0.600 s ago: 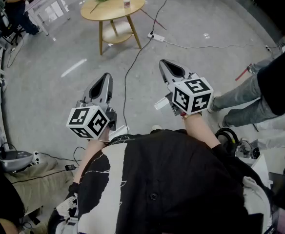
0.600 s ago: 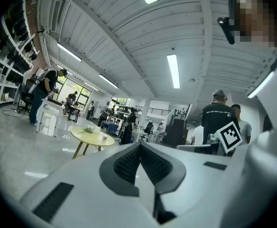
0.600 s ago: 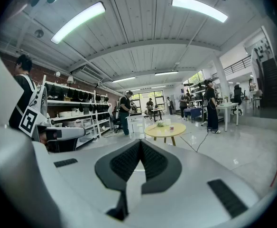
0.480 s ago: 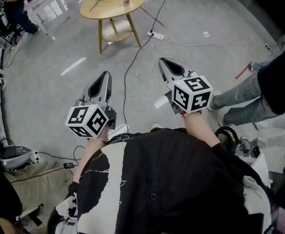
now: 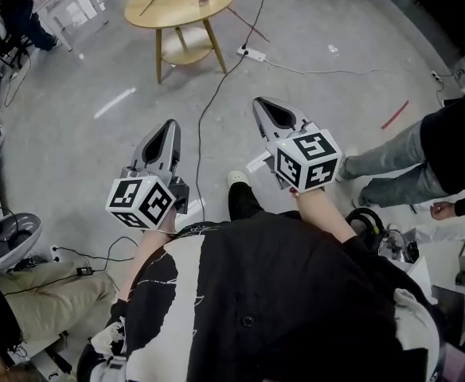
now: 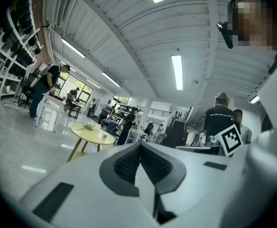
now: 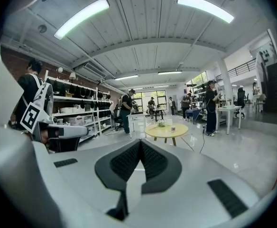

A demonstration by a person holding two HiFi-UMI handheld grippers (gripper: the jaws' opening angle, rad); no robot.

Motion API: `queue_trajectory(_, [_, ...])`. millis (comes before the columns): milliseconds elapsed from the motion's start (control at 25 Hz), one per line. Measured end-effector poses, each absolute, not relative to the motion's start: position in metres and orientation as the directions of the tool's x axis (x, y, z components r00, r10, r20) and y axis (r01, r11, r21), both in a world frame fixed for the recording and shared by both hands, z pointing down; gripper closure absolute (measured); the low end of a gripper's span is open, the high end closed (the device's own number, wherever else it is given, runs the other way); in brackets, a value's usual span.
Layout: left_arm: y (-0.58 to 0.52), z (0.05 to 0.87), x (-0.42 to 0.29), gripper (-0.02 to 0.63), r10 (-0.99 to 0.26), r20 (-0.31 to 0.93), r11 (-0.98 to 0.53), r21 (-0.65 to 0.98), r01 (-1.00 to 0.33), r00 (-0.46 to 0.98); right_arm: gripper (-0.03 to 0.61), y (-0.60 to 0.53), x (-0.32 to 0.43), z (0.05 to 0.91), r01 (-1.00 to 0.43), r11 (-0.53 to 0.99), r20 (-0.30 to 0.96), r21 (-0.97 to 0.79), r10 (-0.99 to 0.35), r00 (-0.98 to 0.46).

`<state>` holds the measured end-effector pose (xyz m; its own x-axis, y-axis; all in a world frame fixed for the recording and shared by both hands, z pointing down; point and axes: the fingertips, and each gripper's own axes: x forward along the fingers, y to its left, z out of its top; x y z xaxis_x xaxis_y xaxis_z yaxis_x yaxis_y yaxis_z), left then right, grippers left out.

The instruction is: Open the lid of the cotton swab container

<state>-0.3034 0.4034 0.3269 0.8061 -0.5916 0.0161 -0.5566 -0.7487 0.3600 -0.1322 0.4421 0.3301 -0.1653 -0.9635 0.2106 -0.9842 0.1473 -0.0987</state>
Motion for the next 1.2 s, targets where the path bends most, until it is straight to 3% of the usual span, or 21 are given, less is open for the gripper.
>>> queue_trajectory(280, [0.354,0.324,-0.284,0.603,-0.614,0.010,-0.740,0.341,-0.580,0.790,0.574,0.388,-0.102,0.314,-0.980,0.141,0.099,-0.139,-0.983,-0.155])
queue_trajectory(560, [0.304,0.293,-0.243,0.603,-0.563,-0.161,-0.804,0.333,-0.493,0.810,0.574,0.319,-0.063,0.307,-0.980,0.152,0.104,-0.128,-0.981,-0.165])
queue_trajectory(1200, [0.216,0.309,-0.177,0.603,-0.671,-0.135,-0.731,0.279,-0.622,0.729,0.574,0.218,0.007,0.320,-0.955,0.266,0.098,-0.128,-0.955,-0.279])
